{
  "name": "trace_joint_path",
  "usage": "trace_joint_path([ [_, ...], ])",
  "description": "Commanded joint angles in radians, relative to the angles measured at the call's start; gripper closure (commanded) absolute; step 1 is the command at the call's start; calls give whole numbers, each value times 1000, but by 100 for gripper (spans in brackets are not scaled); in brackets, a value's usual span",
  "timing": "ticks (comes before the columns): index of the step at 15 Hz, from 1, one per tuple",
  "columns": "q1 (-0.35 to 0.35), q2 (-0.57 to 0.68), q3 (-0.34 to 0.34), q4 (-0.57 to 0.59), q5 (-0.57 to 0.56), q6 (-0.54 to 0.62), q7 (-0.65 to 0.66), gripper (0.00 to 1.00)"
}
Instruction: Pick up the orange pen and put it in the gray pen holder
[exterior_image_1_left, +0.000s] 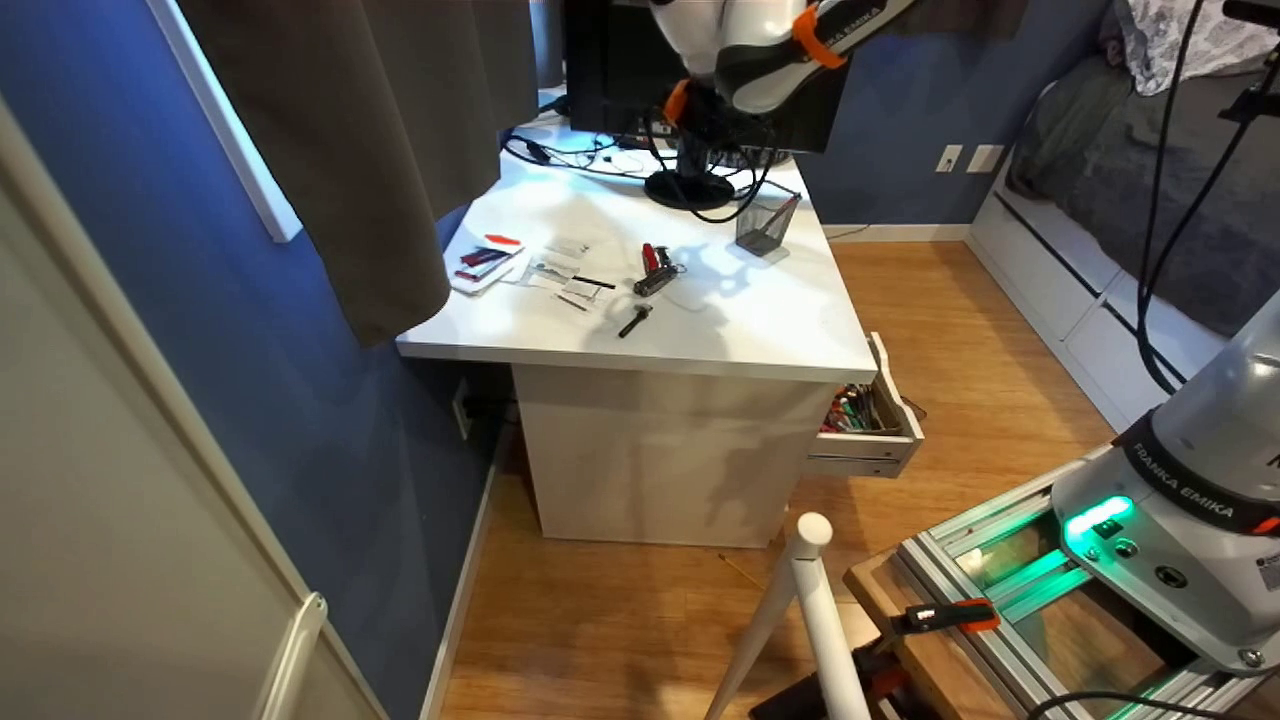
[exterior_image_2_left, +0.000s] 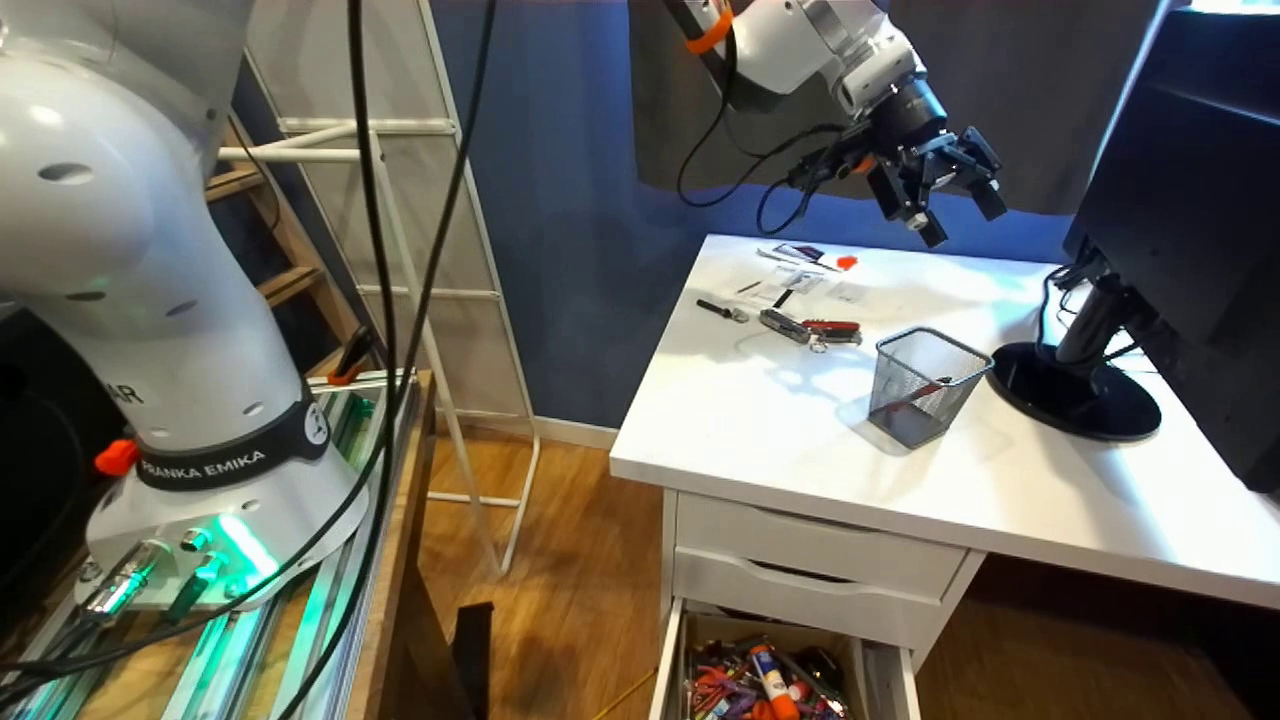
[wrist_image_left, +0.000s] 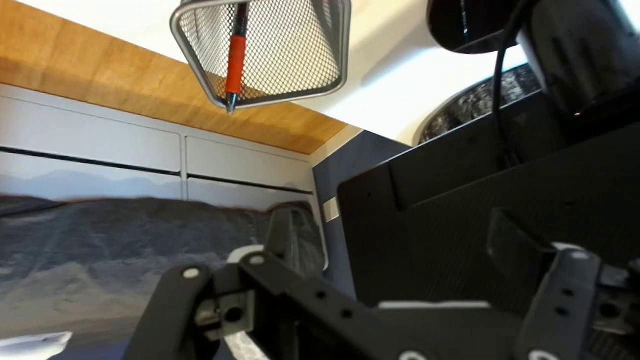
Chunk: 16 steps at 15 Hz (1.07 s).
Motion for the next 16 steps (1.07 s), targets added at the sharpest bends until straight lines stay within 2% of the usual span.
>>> trace_joint_path([
  [1,-67,-148,36,-164,43,178,-134,0],
  [7,-148,-254,36,-341,171,508,-394,0],
  [12,-202,-324,52,-515,409,723,-743,0],
  [16,-373,-379,248,-663,606,774,-1048,0],
])
